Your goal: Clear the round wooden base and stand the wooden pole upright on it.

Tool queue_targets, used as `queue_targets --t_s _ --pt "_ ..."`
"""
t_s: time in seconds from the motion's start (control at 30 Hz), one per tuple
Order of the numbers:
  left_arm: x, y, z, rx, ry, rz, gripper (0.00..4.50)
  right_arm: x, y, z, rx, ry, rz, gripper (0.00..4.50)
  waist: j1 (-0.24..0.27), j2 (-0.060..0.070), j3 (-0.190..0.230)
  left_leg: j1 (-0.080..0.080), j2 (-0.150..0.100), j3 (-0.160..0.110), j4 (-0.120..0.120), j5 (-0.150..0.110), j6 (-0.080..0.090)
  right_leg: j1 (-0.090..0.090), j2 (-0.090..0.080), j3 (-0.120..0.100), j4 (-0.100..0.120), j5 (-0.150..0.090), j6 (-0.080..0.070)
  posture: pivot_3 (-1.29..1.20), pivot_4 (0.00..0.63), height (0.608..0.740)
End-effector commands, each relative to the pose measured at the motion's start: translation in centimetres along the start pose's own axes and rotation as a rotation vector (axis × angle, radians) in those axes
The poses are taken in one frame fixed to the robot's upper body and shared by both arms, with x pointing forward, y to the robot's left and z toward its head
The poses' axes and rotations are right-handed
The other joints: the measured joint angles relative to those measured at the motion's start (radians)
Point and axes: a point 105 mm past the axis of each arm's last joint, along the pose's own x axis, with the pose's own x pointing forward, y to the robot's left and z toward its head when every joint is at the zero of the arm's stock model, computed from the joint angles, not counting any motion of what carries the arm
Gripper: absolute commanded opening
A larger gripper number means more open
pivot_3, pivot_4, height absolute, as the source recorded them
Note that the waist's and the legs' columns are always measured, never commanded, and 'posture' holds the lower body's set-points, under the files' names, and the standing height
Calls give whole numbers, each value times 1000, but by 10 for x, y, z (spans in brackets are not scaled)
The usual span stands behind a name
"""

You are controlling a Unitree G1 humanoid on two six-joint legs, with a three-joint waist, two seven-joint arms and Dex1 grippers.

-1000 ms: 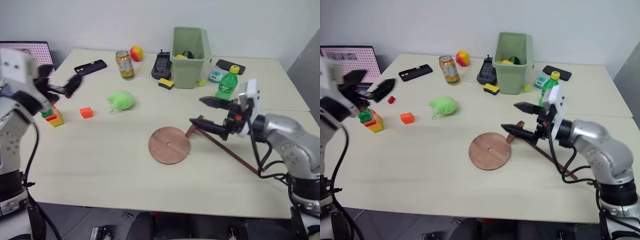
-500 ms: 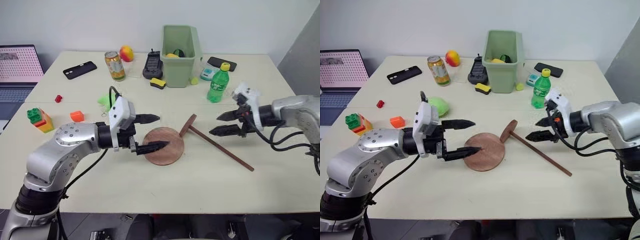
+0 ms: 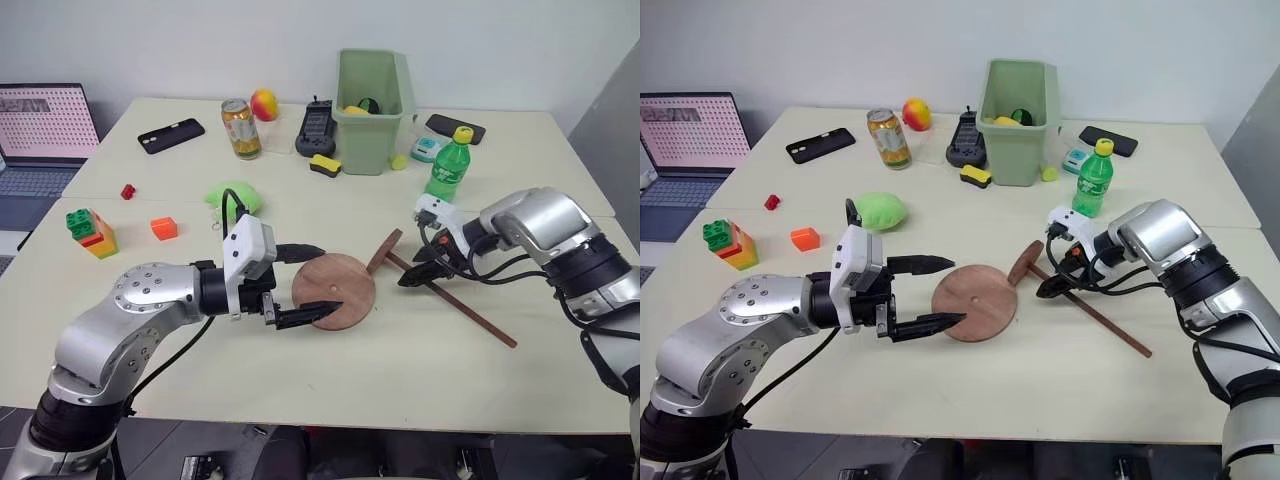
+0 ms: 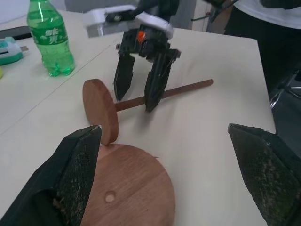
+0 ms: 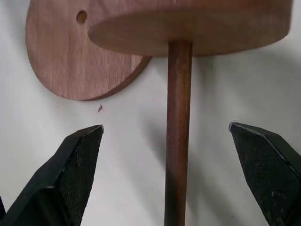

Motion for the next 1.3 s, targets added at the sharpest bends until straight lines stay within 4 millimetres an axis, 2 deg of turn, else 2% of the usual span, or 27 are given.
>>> queue_targets --t_s 0.03,0.07,0.17,0.47,0.7,0.8,0.87,0.9,0.97,1.07,1.17,1.3 --pt "-3 -5 10 23 -29 11 4463 -3 0 9 23 -3 2 4500 0 0 0 0 0 0 0 0 0 0 0 0 0 0 0 0 150 740" --pt "-3 -7 9 21 -28 10 4463 -1 1 12 33 -4 8 4500 0 0 0 0 0 0 0 0 0 0 0 0 0 0 0 0 150 740" --pt "-3 -10 9 11 -32 8 4500 2 6 18 52 -8 32 4044 -1 0 0 0 0 0 0 0 0 0 0 0 0 0 0 0 150 740" --pt "0 -20 5 -6 -21 -31 4500 5 8 17 75 9 44 2070 1 0 0 0 0 0 0 0 0 0 0 0 0 0 0 0 150 740" --pt "-2 -18 4 9 -33 -24 4500 1 7 23 102 -13 42 277 0 0 0 0 0 0 0 0 0 0 0 0 0 0 0 0 150 740" --pt "-5 -15 3 35 -44 6 4500 -6 10 33 113 -55 50 226 0 0 0 0 0 0 0 0 0 0 0 0 0 0 0 0 150 740" --pt "-8 -11 4 55 -74 47 4500 -21 16 55 122 -178 86 226 0 1 1 0 0 0 -1 0 0 0 0 0 0 0 0 0 150 740" --pt "-11 -7 4 79 -78 84 4500 -32 20 70 108 -264 109 226 0 2 1 0 0 1 -1 0 0 -1 0 0 0 0 0 0 150 740" --pt "-20 -11 3 91 -93 69 4500 -64 35 106 -45 -508 133 226 -2 2 1 0 0 1 -1 0 0 -1 0 0 0 0 0 0 150 740" --pt "-32 -10 -1 -88 -159 123 4500 -97 53 136 -109 -787 127 226 -2 2 1 0 1 1 -3 0 0 -1 0 0 -1 0 0 0 150 740" --pt "-43 -19 -26 -190 -135 229 4500 -104 79 148 -153 -992 136 226 -7 1 0 -1 2 0 -3 0 0 -1 0 0 -1 0 0 0 150 740" --pt "-51 -37 -42 -213 -134 329 4500 -97 101 153 -190 -1216 66 226 -10 1 0 -1 2 1 -3 0 0 -2 0 1 0 0 0 0 150 740"
